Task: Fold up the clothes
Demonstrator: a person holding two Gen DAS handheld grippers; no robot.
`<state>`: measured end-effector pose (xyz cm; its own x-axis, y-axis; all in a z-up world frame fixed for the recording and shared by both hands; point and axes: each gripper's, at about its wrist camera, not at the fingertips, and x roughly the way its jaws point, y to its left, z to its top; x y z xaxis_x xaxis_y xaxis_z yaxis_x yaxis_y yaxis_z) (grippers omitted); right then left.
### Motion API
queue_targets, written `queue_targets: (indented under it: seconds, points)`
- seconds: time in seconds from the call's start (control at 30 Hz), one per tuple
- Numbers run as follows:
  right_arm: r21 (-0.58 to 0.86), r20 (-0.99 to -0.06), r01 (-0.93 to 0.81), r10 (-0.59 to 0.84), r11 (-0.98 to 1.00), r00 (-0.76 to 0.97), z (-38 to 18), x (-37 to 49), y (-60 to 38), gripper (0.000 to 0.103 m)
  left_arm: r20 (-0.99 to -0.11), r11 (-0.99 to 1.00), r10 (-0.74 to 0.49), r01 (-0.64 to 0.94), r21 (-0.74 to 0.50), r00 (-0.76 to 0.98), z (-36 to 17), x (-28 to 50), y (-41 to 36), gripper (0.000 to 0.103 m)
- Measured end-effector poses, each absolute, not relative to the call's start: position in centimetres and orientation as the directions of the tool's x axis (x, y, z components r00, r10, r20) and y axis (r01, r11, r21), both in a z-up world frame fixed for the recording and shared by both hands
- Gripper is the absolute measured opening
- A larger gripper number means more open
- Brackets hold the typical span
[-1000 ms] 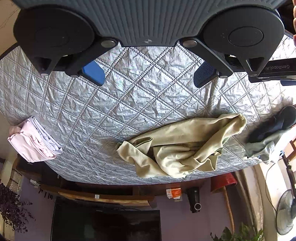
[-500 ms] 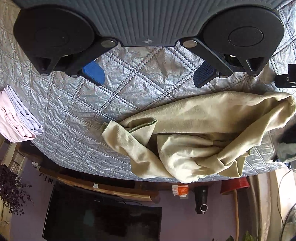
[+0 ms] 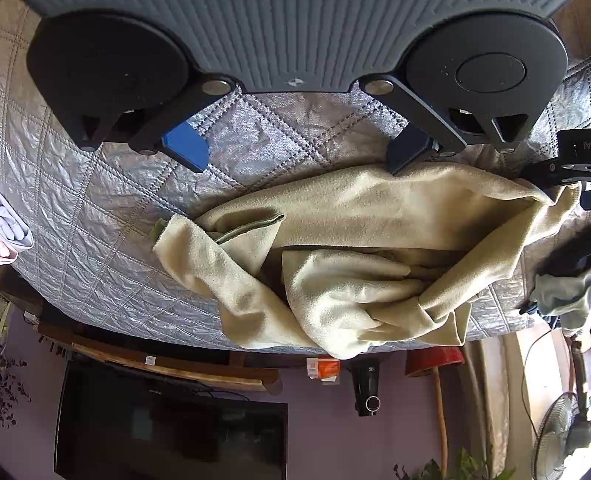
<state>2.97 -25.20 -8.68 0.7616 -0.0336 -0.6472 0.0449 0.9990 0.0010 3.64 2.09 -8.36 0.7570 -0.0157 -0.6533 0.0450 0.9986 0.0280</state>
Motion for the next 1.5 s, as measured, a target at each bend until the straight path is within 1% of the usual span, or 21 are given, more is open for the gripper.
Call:
queue_targets:
  seconds: [1.5]
  points:
    - [0.005,-0.647,0.044,-0.031,0.999,0.762,-8.72,3.05,-25.39,0.103,-0.648,0.999,-0.021,0.042,0.017,0.761,-8.43,3.31,2.33,0.103]
